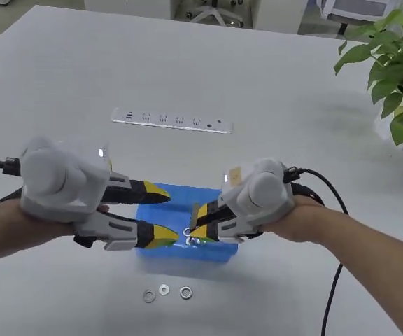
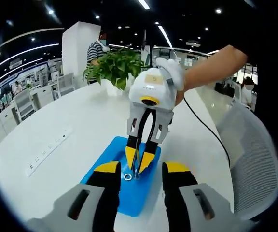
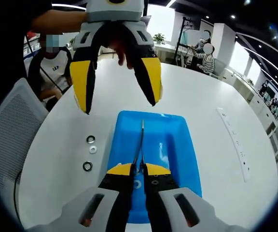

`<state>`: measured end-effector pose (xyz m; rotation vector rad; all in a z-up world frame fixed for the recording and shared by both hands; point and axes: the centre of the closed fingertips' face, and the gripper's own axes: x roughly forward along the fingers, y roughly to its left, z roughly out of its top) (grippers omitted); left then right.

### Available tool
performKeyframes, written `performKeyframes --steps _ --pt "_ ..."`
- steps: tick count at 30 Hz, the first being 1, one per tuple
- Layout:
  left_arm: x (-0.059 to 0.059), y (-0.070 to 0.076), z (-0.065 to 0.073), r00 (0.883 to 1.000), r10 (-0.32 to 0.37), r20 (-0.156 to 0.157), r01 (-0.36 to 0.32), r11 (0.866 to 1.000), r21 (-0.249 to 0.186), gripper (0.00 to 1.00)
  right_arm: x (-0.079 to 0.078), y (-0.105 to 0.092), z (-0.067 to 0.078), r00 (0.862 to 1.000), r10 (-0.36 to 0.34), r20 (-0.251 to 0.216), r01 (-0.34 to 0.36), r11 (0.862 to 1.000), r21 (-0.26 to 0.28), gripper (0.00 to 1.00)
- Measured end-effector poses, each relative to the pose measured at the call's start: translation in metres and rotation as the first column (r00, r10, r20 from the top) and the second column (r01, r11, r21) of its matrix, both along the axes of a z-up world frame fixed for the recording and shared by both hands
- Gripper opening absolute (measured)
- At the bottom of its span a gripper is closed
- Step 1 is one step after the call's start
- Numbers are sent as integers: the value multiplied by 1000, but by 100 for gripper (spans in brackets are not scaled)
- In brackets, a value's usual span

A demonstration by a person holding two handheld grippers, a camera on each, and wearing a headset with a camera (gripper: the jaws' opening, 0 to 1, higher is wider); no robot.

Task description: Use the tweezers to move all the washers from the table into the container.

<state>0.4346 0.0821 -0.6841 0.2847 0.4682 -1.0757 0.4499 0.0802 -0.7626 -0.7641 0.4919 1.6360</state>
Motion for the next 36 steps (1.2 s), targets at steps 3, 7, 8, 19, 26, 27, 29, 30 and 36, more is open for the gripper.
performKeyframes --steps 3,7,8,19,26,27,29,30,36 --pt "8 -4 -3 1000 -1 8 1 1000 10 27 2 0 -1 1000 -1 0 1 1000 2 9" --pt "11 -10 -5 1000 -28 9 28 999 22 25 1 -1 -1 1000 4 -2 -4 1000 0 9" --pt "12 -11 -6 999 -34 11 34 999 26 25 1 -1 -1 1000 5 -1 -5 1000 -1 9" --pt "18 -22 -13 995 -99 18 97 993 66 15 -1 -1 -6 1000 24 1 -24 1000 -13 9" --pt "16 -25 -18 991 -134 14 132 987 87 9 -2 0 -6 999 38 10 -38 999 -16 9" --pt "16 -25 -19 991 -136 15 134 987 90 9 -2 0 -5 999 43 11 -42 999 -16 9" --pt "16 -26 -19 990 -141 14 139 986 90 7 -3 0 -6 999 49 9 -49 999 -15 9" --pt "15 -26 -19 990 -144 14 142 986 92 7 -3 0 -6 999 49 9 -49 999 -16 9" --pt "15 -27 -19 988 -151 21 148 984 95 7 -3 0 -6 998 56 11 -55 998 -17 10"
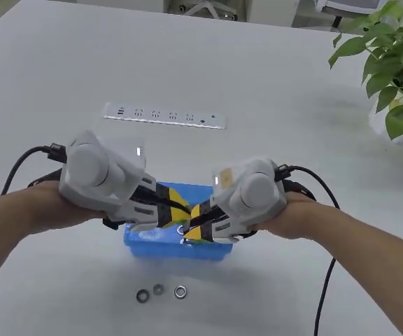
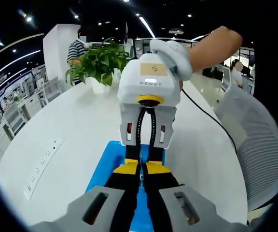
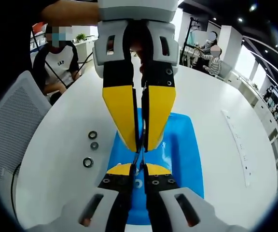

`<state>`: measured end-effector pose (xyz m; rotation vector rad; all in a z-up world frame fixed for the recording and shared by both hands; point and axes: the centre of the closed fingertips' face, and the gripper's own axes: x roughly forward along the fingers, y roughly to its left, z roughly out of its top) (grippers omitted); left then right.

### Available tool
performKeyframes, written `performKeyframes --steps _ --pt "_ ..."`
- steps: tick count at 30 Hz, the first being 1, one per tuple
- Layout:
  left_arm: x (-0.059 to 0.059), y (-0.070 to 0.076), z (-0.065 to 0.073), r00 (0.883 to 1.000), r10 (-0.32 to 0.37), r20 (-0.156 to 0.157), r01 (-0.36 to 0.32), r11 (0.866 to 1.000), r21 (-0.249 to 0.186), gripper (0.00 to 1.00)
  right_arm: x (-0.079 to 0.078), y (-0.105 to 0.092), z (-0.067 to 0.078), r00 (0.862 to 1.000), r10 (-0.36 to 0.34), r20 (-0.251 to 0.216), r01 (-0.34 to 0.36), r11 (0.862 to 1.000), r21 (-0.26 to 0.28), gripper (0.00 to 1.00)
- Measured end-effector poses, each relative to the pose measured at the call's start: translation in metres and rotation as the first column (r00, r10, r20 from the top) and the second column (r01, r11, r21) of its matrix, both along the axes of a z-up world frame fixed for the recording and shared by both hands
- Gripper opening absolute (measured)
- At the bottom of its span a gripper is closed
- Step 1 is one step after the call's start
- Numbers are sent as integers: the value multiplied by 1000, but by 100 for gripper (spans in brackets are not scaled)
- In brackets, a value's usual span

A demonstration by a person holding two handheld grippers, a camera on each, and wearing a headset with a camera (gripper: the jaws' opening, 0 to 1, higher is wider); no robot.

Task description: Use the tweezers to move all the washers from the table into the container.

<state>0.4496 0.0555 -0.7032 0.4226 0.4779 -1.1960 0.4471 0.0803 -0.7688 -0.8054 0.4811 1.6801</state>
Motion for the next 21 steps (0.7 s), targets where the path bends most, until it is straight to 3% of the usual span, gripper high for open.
performKeyframes --steps 9,21 --pt "-2 -2 1 1000 -10 13 10 1000 4 7 0 0 1 1000 -1 5 1 1000 -2 11" --pt "-3 -2 9 1000 -4 24 4 1000 0 6 1 -2 17 999 -48 -15 48 998 37 14"
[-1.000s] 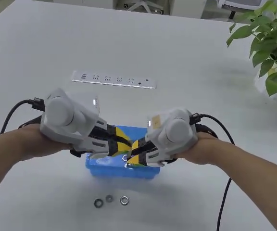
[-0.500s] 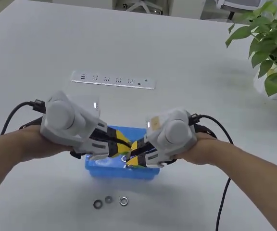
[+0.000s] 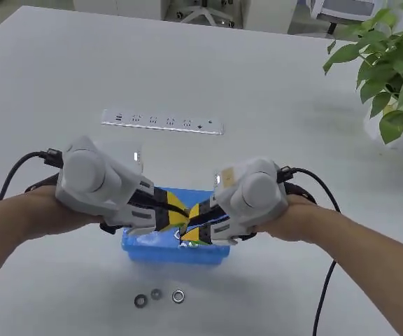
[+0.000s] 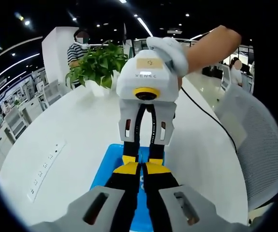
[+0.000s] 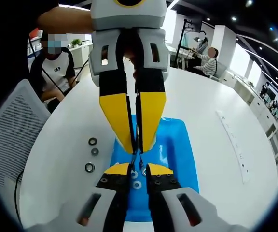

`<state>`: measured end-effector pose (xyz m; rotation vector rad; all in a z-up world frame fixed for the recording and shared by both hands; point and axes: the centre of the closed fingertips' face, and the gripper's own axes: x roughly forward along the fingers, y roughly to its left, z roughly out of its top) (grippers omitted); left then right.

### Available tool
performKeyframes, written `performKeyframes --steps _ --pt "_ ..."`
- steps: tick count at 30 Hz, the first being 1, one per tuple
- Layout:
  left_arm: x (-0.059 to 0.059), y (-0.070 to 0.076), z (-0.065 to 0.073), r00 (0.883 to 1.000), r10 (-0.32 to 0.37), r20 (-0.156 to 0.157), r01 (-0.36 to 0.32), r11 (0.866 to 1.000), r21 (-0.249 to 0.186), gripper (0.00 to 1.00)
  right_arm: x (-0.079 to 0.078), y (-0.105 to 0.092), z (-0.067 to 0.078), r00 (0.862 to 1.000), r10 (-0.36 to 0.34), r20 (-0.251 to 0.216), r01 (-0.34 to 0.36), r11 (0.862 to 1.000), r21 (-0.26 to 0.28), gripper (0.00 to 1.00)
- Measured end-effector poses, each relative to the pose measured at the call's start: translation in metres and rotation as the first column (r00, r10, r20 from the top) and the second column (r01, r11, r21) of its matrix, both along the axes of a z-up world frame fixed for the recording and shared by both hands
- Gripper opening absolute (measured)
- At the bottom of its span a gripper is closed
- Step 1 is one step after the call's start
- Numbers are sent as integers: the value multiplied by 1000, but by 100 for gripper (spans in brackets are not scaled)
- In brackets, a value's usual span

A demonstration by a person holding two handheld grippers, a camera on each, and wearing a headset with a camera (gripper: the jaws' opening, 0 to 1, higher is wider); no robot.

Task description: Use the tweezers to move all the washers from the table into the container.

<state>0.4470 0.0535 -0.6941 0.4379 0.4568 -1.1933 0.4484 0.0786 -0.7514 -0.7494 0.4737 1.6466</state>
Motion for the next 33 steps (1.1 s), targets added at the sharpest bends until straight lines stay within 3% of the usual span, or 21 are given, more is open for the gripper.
performKeyframes --steps 2,12,15,27,33 --pt "0 0 1 1000 8 -10 -8 1000 0 6 0 -1 4 1000 -11 1 11 1000 6 15" --pt "-1 -1 15 1000 18 -3 -18 1000 -8 6 -3 -10 21 997 -77 -1 77 996 33 22" --pt "-1 -1 19 1000 20 1 -20 1000 -13 6 -4 -15 26 991 -133 -20 133 990 42 25" --pt "-8 -4 36 1000 20 12 -19 1000 -21 6 -16 -33 40 975 -221 -33 223 972 75 37" --pt "-14 -6 44 1000 17 17 -17 1000 -25 6 -21 -44 43 964 -263 -32 265 961 80 48"
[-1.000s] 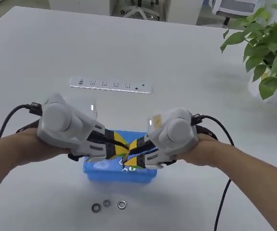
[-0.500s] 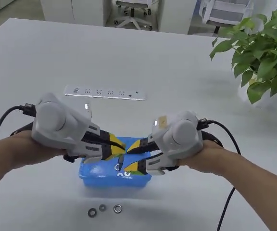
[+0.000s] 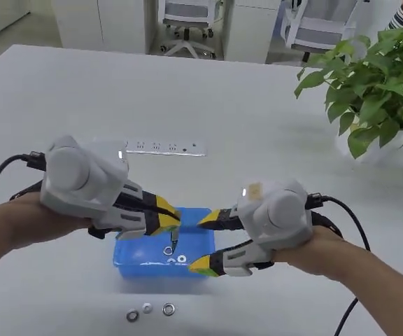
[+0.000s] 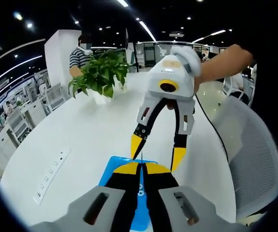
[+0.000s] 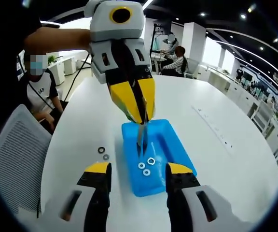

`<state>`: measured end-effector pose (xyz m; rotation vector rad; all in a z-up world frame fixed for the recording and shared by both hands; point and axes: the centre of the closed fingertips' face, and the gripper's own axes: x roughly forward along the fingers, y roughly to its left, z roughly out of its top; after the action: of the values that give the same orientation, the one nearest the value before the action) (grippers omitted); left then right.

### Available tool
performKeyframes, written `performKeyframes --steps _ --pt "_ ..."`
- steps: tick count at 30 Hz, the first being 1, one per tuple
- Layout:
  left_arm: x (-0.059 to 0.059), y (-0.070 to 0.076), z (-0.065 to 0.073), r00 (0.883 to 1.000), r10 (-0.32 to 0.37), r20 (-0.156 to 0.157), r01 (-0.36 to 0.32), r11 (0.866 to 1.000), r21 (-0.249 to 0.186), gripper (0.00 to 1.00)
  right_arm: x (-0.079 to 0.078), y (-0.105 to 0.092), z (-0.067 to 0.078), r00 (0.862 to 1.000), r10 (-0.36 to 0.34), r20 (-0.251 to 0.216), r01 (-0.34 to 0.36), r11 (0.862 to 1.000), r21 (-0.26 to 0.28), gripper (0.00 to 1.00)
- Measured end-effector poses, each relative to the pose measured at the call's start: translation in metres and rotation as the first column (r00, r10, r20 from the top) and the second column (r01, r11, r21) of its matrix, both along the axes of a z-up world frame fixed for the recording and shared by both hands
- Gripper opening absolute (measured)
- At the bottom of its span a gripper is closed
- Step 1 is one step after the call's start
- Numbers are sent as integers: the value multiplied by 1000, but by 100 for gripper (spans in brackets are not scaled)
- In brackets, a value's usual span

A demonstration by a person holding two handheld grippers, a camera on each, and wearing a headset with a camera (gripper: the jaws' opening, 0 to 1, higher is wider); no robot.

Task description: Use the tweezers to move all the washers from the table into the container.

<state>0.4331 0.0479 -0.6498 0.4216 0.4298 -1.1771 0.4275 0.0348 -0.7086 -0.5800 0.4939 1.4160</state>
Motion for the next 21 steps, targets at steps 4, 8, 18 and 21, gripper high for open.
performKeyframes --steps 4,8,18,21 --pt "-5 -1 6 1000 0 3 0 1000 -6 6 -5 -6 2 1000 -15 6 15 1000 5 54" --pt "-11 -4 10 1000 -3 6 3 1000 -9 6 -10 -11 3 1000 -29 2 29 1000 10 61" --pt "-23 -7 17 1000 -17 17 17 1000 -9 6 -25 -22 2 998 -55 -9 55 998 23 73" --pt "-26 -8 17 1000 -19 17 19 1000 -7 6 -28 -24 1 998 -61 -12 61 998 24 77"
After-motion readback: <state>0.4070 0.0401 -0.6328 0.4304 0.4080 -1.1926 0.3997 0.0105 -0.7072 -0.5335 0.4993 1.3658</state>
